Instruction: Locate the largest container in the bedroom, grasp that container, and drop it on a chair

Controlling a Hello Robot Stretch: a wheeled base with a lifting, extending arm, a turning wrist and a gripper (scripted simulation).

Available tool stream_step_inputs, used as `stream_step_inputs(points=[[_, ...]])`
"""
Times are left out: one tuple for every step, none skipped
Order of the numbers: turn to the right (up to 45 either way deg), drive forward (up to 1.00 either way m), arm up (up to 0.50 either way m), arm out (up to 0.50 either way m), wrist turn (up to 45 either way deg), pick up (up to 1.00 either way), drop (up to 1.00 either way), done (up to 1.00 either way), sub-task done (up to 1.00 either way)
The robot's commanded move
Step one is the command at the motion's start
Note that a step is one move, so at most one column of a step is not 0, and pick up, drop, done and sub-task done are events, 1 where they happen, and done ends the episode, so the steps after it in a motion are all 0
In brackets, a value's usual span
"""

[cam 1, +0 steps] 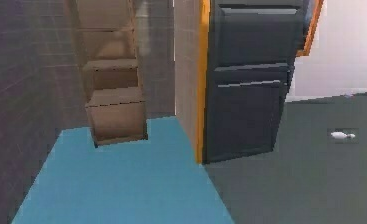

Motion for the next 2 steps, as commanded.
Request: stream_step_inputs(points=[[3.0,0.00,0.00,0.00,0.0,0.00,0.00,0.00,0.00],[0.0,0.05,0.00,0.00,0.0,0.00,0.00,0.00,0.00]])
